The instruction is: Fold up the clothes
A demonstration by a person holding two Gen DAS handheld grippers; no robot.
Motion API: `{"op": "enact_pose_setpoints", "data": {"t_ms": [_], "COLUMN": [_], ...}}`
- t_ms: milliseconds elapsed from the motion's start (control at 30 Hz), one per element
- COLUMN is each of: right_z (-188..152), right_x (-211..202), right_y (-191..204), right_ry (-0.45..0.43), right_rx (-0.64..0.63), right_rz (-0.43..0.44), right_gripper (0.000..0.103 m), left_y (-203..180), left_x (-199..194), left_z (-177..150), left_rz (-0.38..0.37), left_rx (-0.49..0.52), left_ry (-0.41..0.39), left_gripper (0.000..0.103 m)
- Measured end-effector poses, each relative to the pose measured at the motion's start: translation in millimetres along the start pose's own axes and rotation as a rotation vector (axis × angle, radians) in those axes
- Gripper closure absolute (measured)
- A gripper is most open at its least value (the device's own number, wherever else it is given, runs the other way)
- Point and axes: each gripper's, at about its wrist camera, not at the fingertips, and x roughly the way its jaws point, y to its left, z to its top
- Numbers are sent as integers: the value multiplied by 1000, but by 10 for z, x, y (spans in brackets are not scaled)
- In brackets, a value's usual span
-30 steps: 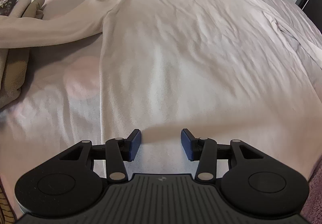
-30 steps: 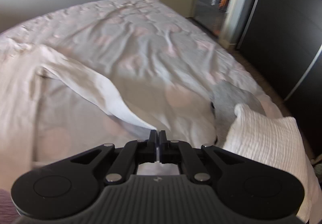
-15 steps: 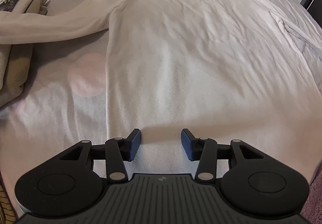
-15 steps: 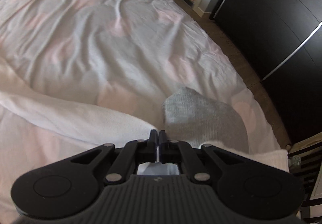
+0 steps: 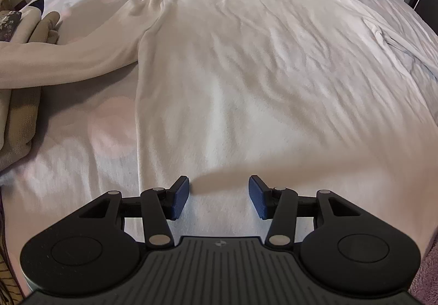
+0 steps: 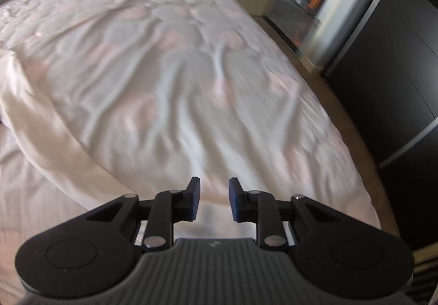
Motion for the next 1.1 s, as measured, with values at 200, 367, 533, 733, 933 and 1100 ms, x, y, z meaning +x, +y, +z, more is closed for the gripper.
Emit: {"op": "enact_pose_setpoints", "data": {"t_ms": [200,367,533,733,933,1100], "right_z": [346,587,700,644,686,909], "right_x": [345,740,1092,1079,951,1189], "right_y": [794,1474,1756,1727,1769,1592], "right_ry": [-33,-34,-7,1,-86,-86], "right_rx": [-15,-15,-37,-53,-130,-28], "right_rz": [269,408,414,474,367,287], "right_gripper": [75,75,73,90,99,99], "left_y": [39,87,183,204,172,193], "left_x": [-17,-38,21,106,68,83], "left_z": [-1,30,67,69,23,18], "left_rz": [5,24,27,8,-5,4], "left_rx": [-9,0,-7,2,18,8], "left_ry": [-15,-41,-38,-22,-23,-15], "left_gripper": [57,57,57,57,57,57]}}
